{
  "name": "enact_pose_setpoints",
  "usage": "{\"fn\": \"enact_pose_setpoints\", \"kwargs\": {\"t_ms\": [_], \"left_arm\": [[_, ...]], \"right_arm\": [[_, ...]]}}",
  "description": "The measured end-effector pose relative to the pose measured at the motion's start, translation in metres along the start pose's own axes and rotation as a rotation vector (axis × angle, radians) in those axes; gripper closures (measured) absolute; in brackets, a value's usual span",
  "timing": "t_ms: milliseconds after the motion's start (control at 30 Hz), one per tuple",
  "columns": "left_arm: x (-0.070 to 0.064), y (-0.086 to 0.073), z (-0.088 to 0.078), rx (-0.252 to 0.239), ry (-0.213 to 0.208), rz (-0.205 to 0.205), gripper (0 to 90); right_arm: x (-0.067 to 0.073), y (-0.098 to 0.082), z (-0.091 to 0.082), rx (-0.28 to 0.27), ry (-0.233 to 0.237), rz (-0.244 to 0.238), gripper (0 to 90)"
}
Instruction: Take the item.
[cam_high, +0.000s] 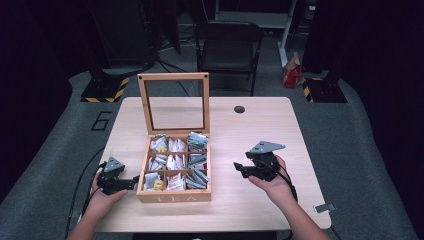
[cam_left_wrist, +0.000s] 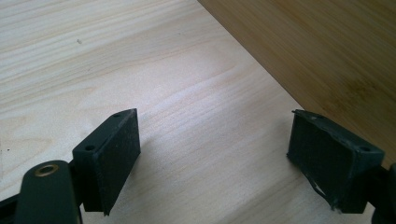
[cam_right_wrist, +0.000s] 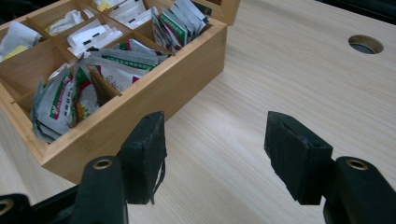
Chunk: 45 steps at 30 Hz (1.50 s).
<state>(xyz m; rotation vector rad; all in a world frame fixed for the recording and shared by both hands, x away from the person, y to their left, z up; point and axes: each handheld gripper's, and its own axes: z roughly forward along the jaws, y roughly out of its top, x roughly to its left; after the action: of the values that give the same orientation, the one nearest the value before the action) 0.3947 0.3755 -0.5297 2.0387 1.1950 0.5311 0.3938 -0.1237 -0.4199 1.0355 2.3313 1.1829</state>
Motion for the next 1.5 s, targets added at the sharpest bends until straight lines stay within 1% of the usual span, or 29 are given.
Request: {"fn": "enact_pose_setpoints", "kwargs": {"t_ms": [33, 100, 433, 500, 600, 700, 833, 867, 967, 1033, 1200, 1333, 1500], "left_arm": [[0.0, 0.0, 0.0, 0.0, 0.0, 0.0, 16.3], [0.0, 0.0, 0.0, 0.0, 0.0, 0.0, 16.3], [0.0, 0.0, 0.0, 0.0, 0.0, 0.0, 16.3], [0.0, 0.0, 0.0, 0.0, 0.0, 0.0, 16.3], [0.0, 0.0, 0.0, 0.0, 0.0, 0.0, 16.3], [0.0, 0.0, 0.0, 0.0, 0.0, 0.0, 16.3], [0.0, 0.0, 0.0, 0.0, 0.0, 0.0, 16.3], [0.0, 0.0, 0.0, 0.0, 0.0, 0.0, 16.3], [0.0, 0.0, 0.0, 0.0, 0.0, 0.0, 16.3], [0.0, 0.0, 0.0, 0.0, 0.0, 0.0, 16.3], [0.0, 0.0, 0.0, 0.0, 0.0, 0.001, 16.3], [0.0, 0.0, 0.0, 0.0, -0.001, 0.0, 16.3], [0.0, 0.0, 0.0, 0.0, -0.001, 0.001, 16.3]], "right_arm": [[0.003, 0.002, 0.001, 0.0, 0.007, -0.009, 38.4], [0.004, 0.003, 0.001, 0.003, 0.007, -0.013, 38.4], [0.019, 0.015, 0.003, -0.007, 0.04, -0.049, 39.0], [0.022, 0.018, 0.005, -0.005, 0.056, -0.063, 40.6], [0.024, 0.019, 0.006, 0.002, 0.062, -0.065, 41.5], [0.027, 0.021, 0.01, 0.005, 0.077, -0.081, 42.9], [0.034, 0.021, 0.015, 0.006, 0.095, -0.086, 44.5], [0.036, 0.021, 0.017, 0.003, 0.101, -0.1, 45.1], [0.039, 0.021, 0.018, 0.004, 0.109, -0.1, 45.8], [0.041, 0.022, 0.02, 0.004, 0.119, -0.111, 46.7], [0.047, 0.023, 0.024, 0.004, 0.14, -0.101, 49.2], [0.052, 0.024, 0.029, 0.006, 0.154, -0.12, 49.9], [0.058, 0.024, 0.035, 0.01, 0.162, -0.123, 49.6]]}}
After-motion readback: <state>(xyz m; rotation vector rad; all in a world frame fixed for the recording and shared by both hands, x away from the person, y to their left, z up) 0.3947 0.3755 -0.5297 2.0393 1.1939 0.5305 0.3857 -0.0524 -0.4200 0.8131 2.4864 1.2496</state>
